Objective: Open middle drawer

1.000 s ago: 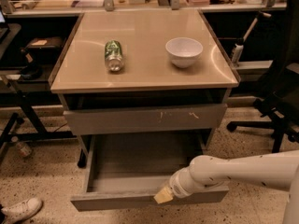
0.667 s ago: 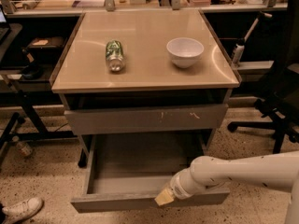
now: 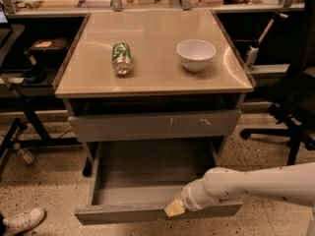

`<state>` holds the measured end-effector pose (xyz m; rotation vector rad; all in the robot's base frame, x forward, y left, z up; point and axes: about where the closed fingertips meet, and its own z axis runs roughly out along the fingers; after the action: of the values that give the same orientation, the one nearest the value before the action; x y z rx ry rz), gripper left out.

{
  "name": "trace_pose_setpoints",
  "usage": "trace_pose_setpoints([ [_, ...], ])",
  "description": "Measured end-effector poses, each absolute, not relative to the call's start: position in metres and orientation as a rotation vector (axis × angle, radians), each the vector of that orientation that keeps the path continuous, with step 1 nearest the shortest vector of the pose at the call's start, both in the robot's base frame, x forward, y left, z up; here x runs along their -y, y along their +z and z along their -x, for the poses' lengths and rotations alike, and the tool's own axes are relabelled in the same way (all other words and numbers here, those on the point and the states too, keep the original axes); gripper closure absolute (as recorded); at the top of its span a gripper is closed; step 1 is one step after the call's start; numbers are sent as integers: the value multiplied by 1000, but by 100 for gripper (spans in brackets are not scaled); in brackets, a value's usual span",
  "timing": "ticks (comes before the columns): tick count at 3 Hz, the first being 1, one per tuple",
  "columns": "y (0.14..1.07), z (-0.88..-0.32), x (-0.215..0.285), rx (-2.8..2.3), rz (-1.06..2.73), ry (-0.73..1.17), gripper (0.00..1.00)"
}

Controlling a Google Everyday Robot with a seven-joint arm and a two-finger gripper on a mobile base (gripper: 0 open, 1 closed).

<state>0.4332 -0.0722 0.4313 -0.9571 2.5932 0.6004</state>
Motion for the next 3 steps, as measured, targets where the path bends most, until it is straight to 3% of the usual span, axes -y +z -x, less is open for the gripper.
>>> trace_pose_setpoints([
  [3, 436, -420, 81, -2620, 904, 584, 100],
])
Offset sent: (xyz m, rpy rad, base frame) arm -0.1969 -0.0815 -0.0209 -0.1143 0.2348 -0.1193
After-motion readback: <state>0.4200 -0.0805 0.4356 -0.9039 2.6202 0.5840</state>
